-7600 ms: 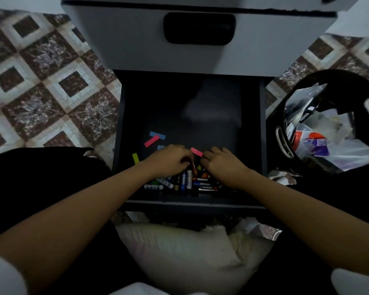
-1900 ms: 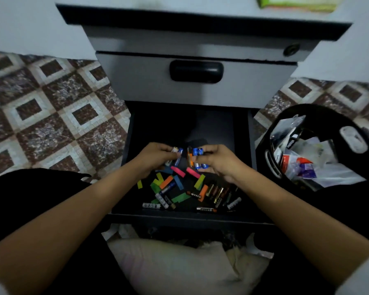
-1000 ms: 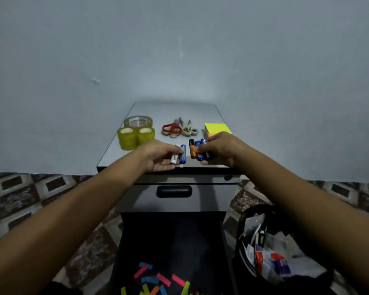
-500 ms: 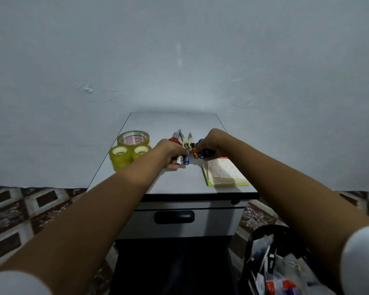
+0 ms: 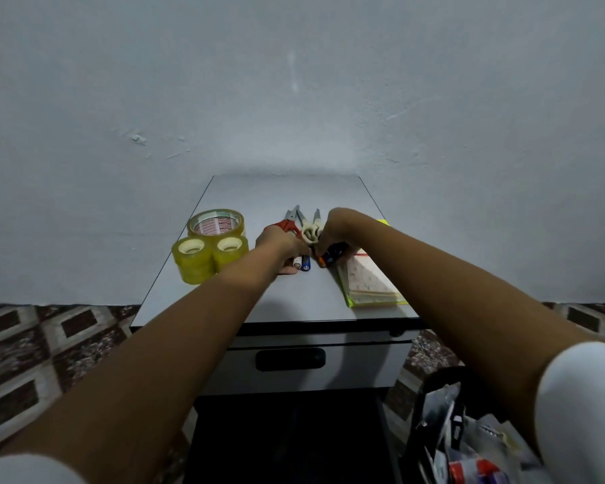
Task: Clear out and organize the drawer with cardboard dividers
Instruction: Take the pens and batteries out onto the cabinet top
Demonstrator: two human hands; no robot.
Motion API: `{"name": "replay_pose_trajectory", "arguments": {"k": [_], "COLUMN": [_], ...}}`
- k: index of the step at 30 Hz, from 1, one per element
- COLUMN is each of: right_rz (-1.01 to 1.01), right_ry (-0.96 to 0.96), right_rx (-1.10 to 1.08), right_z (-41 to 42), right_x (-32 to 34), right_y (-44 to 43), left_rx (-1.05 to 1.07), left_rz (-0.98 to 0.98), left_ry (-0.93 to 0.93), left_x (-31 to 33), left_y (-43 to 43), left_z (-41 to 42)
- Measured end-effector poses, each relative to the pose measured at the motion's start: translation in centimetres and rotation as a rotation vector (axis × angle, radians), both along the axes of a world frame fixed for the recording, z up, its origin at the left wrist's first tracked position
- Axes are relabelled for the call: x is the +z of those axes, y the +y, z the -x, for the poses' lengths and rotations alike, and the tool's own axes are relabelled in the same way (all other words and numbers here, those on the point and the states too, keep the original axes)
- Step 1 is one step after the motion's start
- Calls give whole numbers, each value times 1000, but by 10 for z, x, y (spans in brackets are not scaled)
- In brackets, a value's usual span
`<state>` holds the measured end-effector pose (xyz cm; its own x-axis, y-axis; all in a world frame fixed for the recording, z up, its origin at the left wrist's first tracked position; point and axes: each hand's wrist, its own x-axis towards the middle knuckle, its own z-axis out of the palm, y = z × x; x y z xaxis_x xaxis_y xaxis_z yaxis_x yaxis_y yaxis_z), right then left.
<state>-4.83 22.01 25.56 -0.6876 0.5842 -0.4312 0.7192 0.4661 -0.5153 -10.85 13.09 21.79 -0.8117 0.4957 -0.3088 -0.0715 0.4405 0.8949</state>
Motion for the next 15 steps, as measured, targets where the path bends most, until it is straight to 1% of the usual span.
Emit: {"name": "replay_pose_trajectory", "arguments": {"k": [5,12,13,15], "right_rz": [14,-133,-187,-383], "right_ry": [-27,-27,-29,11], "right_rx": [-16,11,30,65], "right_z": [-1,-2,-3,-11], "right_x": [4,12,13,17], "right_y": [4,8,8,4], "left_rx": [21,-85,-93,-117], "left_rz": [13,133,148,156], "left_ry": [53,211,243,295], "left_x": [0,-5,-5,-7], "left_y": [-5,-7,-8,-10], "left_z": [3,0,-3,-6]}}
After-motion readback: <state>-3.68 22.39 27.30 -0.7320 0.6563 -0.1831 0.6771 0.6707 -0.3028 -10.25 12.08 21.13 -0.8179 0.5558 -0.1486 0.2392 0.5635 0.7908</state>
